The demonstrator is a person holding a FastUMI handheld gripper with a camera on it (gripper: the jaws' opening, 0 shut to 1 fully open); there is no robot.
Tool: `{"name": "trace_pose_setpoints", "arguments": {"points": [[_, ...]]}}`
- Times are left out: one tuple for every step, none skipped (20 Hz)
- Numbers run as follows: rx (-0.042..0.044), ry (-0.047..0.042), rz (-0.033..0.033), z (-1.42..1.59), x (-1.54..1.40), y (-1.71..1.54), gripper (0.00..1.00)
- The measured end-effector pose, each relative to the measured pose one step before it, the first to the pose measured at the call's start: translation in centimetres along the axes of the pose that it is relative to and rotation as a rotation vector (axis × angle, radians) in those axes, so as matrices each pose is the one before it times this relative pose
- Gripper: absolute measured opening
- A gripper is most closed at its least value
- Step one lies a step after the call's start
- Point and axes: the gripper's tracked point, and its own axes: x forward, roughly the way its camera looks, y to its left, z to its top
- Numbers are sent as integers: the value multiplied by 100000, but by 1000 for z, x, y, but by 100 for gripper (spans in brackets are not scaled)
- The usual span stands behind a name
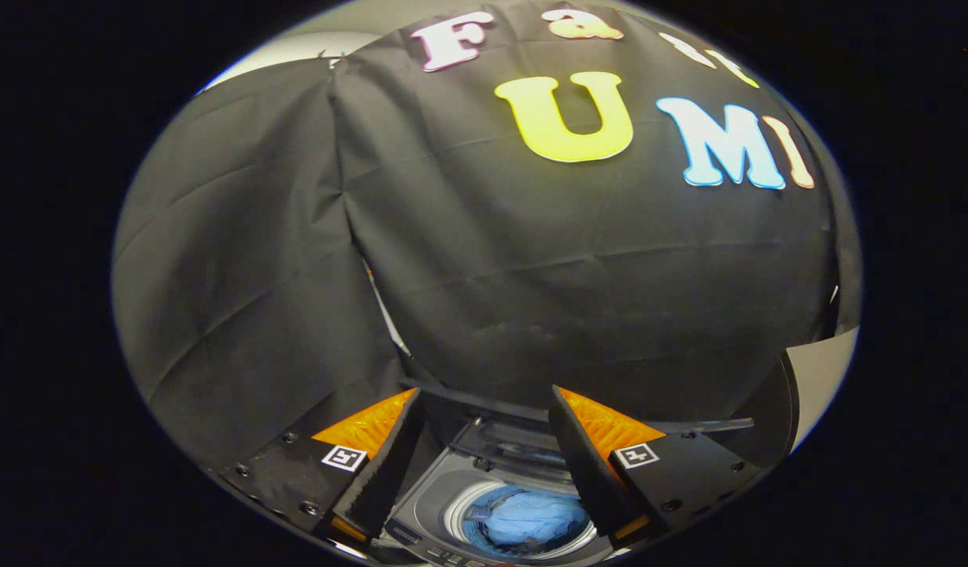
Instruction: Put the clothes into the washing machine and then close the washing machine lid.
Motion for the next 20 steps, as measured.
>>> {"name": "trace_pose_setpoints", "arguments": {"points": [[2397, -30, -1712, 344, 799, -681, 98], [1883, 431, -1952, 242, 825, -725, 98], [1361, 298, -2310, 269, 910, -846, 98], [1065, 253, -1756, 243, 803, -602, 98], [699, 151, -1994, 22, 739, -553, 98], [232, -129, -1998, 206, 864, -524, 98], [-232, 54, -1856, 208, 785, -545, 98], [163, 1156, -1655, -171, 946, -523, 98], [611, 1397, -1064, -93, 771, -268, 98], [303, 1479, -1350, -141, 721, -306, 99], [24, 1114, -1425, -362, 504, -169, 99], [-627, 976, -1479, -419, 381, -61, 98], [-1160, 1099, -1386, -357, 340, -225, 99], [-1100, 875, -841, -275, 293, -298, 99], [-659, 1032, -167, -259, 335, -21, 98], [-482, 810, -351, -416, 330, 13, 99], [-732, 591, -592, -270, 307, -11, 99], [-529, 889, -457, -432, 78, 104, 99], [-135, 1147, -75, -386, 154, 89, 99], [-337, 604, -438, -328, 116, 14, 99]]}}
